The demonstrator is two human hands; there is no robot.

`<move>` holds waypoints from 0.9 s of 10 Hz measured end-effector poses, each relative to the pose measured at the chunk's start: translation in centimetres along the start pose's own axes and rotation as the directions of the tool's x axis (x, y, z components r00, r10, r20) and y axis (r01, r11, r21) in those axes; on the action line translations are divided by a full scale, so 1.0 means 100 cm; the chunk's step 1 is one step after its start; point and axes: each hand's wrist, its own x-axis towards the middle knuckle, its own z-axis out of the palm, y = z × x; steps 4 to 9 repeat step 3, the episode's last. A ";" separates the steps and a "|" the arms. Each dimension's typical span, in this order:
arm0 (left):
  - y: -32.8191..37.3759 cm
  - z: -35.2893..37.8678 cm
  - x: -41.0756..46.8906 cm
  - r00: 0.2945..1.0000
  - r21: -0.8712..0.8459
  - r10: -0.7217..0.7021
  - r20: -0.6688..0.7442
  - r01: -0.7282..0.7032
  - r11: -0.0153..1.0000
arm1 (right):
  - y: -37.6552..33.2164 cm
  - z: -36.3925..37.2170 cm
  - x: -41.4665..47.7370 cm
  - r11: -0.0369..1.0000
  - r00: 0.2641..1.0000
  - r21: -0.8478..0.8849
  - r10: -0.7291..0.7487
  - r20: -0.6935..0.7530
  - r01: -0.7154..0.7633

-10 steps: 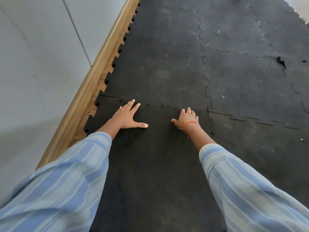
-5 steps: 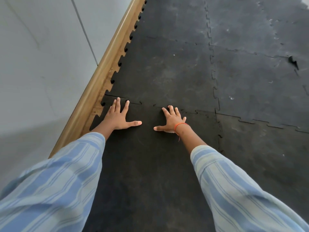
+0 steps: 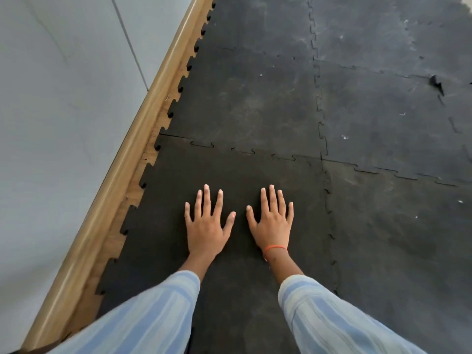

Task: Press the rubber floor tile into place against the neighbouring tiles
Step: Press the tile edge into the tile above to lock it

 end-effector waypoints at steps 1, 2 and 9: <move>0.002 -0.003 0.007 1.000 0.017 -0.022 -0.003 0.022 1.000 | -0.002 0.001 0.004 1.000 0.999 -0.009 0.021 0.041 -0.021; 0.006 -0.016 0.003 0.985 0.040 -0.071 0.156 0.065 0.997 | -0.003 -0.012 0.005 0.999 0.963 -0.039 0.037 0.267 -0.027; 0.019 -0.054 0.029 0.885 0.069 -0.114 0.452 0.093 0.993 | -0.009 -0.049 0.027 0.996 0.808 -0.085 0.080 0.584 -0.038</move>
